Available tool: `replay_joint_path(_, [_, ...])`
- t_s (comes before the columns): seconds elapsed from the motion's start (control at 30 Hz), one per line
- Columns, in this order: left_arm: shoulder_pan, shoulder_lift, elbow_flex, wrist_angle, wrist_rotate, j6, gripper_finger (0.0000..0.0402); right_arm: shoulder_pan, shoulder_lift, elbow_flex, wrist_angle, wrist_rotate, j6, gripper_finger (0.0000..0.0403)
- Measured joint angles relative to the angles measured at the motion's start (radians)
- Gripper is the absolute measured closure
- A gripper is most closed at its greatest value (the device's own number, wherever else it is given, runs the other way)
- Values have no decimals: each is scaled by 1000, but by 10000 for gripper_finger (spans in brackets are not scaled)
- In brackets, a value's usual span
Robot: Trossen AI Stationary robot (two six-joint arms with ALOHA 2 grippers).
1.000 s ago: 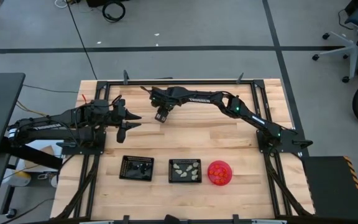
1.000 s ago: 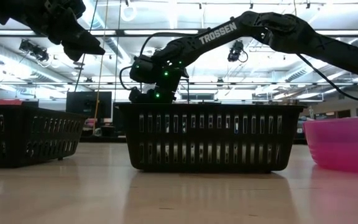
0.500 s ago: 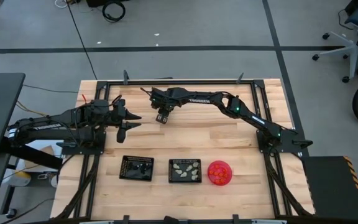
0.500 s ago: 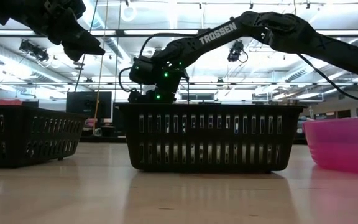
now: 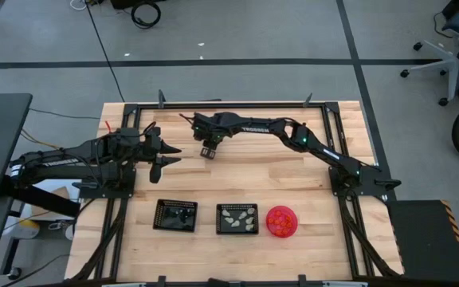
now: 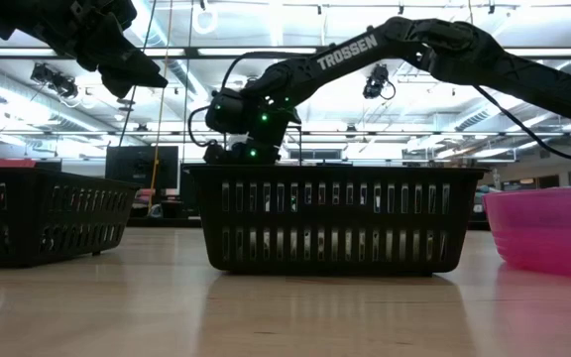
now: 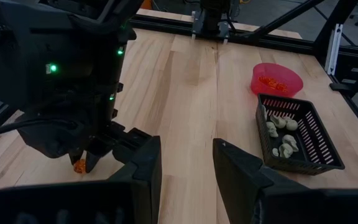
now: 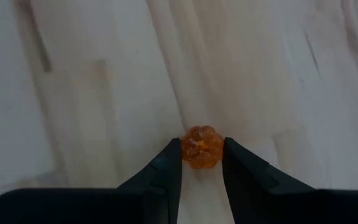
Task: Sort Halloween decoration
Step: Put the orange pumpkin toy into the pink bowl
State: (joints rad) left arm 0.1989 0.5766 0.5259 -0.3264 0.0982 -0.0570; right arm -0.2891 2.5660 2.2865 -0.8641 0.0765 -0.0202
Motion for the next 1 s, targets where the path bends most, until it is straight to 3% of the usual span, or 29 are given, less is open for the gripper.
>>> replay_joint_path(1.0, [0, 0, 0, -1, 0, 0, 285, 124, -105, 19, -153, 0, 2, 299])
